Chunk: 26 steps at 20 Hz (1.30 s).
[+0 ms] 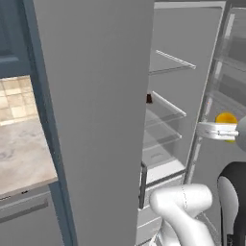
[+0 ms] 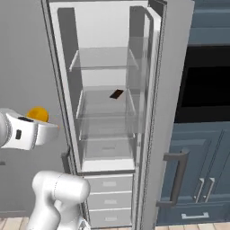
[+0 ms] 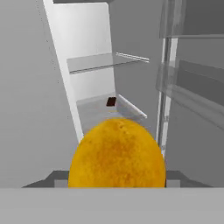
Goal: Pick up the orange and mango from the fridge and place one fruit on each plate on the dining counter.
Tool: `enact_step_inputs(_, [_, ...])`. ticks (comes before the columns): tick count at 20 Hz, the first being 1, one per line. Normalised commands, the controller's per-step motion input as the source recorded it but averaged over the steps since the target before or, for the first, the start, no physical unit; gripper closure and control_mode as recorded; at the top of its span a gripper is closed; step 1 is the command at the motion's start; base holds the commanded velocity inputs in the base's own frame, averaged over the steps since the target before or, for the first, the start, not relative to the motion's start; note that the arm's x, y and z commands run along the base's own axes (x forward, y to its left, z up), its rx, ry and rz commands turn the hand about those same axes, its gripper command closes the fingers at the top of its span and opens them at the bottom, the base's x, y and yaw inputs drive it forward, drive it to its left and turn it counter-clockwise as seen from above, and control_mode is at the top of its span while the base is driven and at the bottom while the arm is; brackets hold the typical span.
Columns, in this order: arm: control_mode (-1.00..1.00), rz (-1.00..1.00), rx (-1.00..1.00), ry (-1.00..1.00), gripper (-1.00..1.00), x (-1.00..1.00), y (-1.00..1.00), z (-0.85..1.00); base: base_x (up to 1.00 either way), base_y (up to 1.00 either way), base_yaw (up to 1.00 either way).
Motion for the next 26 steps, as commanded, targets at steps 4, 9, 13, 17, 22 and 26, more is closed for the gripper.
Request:
enact_step_inputs(4, [1.0, 0.0, 0.0, 0.0, 1.0, 0.0, 0.0, 0.0, -0.75, 0.36, -0.54])
enact_step_inputs(9, [1.0, 0.0, 0.0, 0.0, 1.0, 0.0, 0.0, 0.0, -0.5, 0.07, -0.86])
enact_step_inputs(13, [1.0, 0.0, 0.0, 0.0, 1.0, 0.0, 0.0, 0.0, -0.18, 0.0, -0.97])
enact_step_inputs(17, [1.0, 0.0, 0.0, 0.0, 1.0, 0.0, 0.0, 0.0, -0.06, -0.03, -0.92])
enact_step_inputs(22, [1.0, 0.0, 0.0, 0.0, 1.0, 0.0, 0.0, 0.0, 0.03, -0.35, -0.71])
enact_step_inputs(26, [1.0, 0.0, 0.0, 0.0, 1.0, 0.0, 0.0, 0.0, 0.23, -0.56, -0.46])
